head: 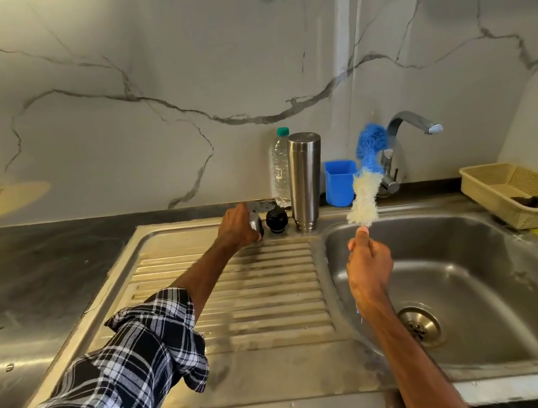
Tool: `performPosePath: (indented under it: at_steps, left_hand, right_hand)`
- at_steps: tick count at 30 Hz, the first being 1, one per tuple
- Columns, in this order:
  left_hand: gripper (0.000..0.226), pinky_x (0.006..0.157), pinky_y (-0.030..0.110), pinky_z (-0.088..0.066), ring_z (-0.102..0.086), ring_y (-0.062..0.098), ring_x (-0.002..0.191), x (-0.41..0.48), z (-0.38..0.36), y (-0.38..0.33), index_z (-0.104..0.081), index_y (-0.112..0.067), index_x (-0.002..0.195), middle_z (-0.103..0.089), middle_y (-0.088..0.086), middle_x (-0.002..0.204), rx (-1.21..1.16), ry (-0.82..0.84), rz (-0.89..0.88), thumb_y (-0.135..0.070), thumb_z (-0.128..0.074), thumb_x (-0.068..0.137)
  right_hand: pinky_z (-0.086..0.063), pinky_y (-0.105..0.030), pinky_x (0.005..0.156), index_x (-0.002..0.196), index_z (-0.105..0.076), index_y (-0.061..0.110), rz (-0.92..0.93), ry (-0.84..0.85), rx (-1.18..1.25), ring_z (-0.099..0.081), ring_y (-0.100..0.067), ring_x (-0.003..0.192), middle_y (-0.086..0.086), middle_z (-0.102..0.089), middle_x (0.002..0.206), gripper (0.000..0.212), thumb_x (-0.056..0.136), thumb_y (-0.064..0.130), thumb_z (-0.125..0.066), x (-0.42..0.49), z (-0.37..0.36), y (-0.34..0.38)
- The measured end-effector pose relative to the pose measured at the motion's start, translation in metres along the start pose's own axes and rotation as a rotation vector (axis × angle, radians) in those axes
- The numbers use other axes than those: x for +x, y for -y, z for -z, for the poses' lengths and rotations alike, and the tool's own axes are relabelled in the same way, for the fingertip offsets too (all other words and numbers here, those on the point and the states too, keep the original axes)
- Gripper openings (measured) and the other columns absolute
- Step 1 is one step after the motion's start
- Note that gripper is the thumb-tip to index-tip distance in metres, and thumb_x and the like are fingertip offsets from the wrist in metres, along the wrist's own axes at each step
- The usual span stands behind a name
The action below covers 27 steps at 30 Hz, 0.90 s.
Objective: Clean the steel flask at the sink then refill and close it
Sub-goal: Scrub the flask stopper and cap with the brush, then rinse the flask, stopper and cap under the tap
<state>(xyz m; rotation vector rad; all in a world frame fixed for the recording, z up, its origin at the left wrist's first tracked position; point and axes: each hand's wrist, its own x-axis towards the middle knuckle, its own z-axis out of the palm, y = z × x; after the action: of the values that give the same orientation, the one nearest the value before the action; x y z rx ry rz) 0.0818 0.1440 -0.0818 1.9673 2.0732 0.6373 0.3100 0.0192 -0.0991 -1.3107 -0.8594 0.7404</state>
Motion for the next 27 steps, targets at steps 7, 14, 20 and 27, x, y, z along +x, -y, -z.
performPosePath:
  at_steps: [7,14,20,27]
  left_hand:
    - [0.082,0.109,0.042,-0.039,-0.036,0.036,0.137,-0.022,0.010,-0.021,-0.037,-0.005,0.146,-0.041,0.017,0.149,-0.071,-0.092,-0.119,-0.024,-0.082,0.080]
    - [0.076,0.111,0.034,-0.034,-0.042,0.028,0.133,-0.024,0.048,-0.078,-0.038,-0.009,0.147,-0.046,0.012,0.144,-0.221,-0.293,-0.385,-0.024,-0.079,0.084]
    - [0.101,0.109,0.049,-0.037,-0.029,0.035,0.140,-0.004,0.066,-0.138,-0.022,-0.018,0.155,-0.029,0.016,0.153,-0.236,-0.333,-0.476,-0.044,-0.082,0.078]
    - [0.087,0.106,0.060,-0.041,-0.036,0.044,0.136,0.025,0.065,-0.153,-0.033,-0.030,0.151,-0.037,0.019,0.145,0.020,-0.072,-0.348,-0.055,-0.076,0.079]
  right_hand:
    - [-0.044,-0.033,0.062,0.104,-0.071,0.018,0.129,-0.065,-0.265,-0.056,-0.015,0.066,0.000,-0.063,0.076,0.033,0.105,0.035,-0.042,0.015,0.019,0.000]
    - [-0.044,-0.034,0.071,0.102,-0.069,0.015,0.453,-0.278,-0.577,-0.063,-0.028,0.083,-0.006,-0.070,0.089,0.023,0.100,0.032,-0.055,0.063,0.060,0.083]
    - [-0.050,-0.040,0.074,0.086,-0.073,0.015,0.776,-0.317,-0.998,-0.063,-0.036,0.086,-0.011,-0.072,0.086,0.030,0.096,0.033,-0.051,0.141,0.079,0.193]
    - [-0.033,-0.044,0.102,0.110,-0.064,0.010,0.830,-0.240,-1.687,-0.056,-0.033,0.113,-0.015,-0.069,0.109,0.023,0.096,0.026,-0.057,0.158,0.045,0.256]
